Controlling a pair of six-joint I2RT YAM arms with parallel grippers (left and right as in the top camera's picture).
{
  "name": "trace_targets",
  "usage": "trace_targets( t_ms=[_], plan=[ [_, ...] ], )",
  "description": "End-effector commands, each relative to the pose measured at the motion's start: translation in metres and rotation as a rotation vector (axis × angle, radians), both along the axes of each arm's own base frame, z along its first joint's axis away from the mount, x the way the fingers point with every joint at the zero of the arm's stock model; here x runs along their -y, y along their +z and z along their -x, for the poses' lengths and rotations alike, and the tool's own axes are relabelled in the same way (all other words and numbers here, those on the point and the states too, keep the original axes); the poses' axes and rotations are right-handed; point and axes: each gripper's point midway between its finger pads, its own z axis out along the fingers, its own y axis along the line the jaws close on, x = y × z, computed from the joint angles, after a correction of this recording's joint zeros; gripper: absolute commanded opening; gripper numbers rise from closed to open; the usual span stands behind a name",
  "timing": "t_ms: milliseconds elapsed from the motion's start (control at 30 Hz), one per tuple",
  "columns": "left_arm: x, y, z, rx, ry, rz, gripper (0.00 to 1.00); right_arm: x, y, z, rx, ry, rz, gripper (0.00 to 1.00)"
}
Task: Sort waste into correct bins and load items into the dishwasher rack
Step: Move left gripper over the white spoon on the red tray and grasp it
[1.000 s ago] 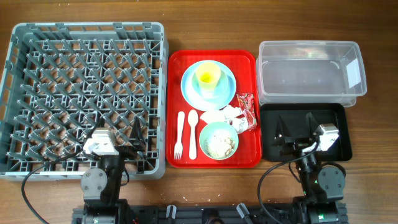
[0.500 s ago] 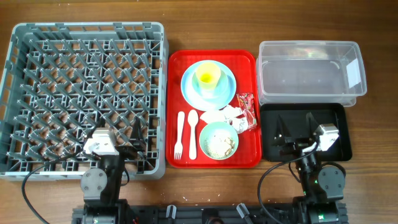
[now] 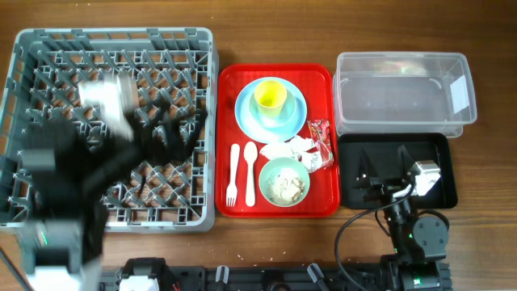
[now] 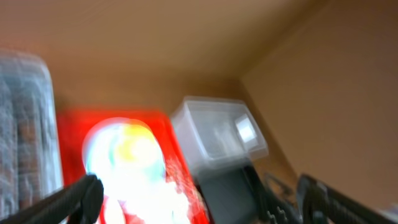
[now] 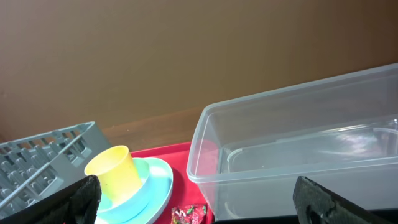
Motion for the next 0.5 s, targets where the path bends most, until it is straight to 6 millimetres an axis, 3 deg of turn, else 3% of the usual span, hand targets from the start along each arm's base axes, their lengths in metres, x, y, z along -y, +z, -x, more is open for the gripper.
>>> trace_targets(
  t_ms=[0, 100, 167, 233, 267, 300, 400, 467],
  plan=[
    [0.014, 0.005, -0.021, -0.218, -0.090, 0.055, 1.00, 0.001, 0.001, 0.000, 0.009, -0.008, 0.016, 1.00],
    [0.015, -0.018, -0.042, -0.329, -0.097, 0.065, 1.00, 0.001, 0.001, 0.000, 0.009, -0.008, 0.016, 1.00],
    [0.017, -0.040, -0.042, -0.443, -0.099, 0.066, 0.71, 0.001, 0.001, 0.000, 0.009, -0.008, 0.016, 0.99],
    [0.017, -0.067, -0.036, -0.574, -0.072, 0.030, 0.23, 0.001, 0.001, 0.000, 0.009, -0.008, 0.016, 1.00],
    [0.012, -0.083, -0.032, -0.632, -0.027, -0.029, 0.15, 0.001, 0.001, 0.000, 0.009, -0.008, 0.016, 1.00],
    [0.006, -0.095, -0.029, -0.668, 0.016, -0.091, 0.10, 0.001, 0.001, 0.000, 0.009, -0.008, 0.016, 1.00],
    [-0.012, -0.133, -0.006, -0.780, 0.154, -0.349, 0.09, 0.001, 0.001, 0.000, 0.009, -0.008, 0.016, 1.00],
    [-0.004, -0.152, 0.008, -0.831, 0.172, -0.434, 0.09, 0.001, 0.001, 0.000, 0.009, -0.008, 0.016, 1.00]
  ],
)
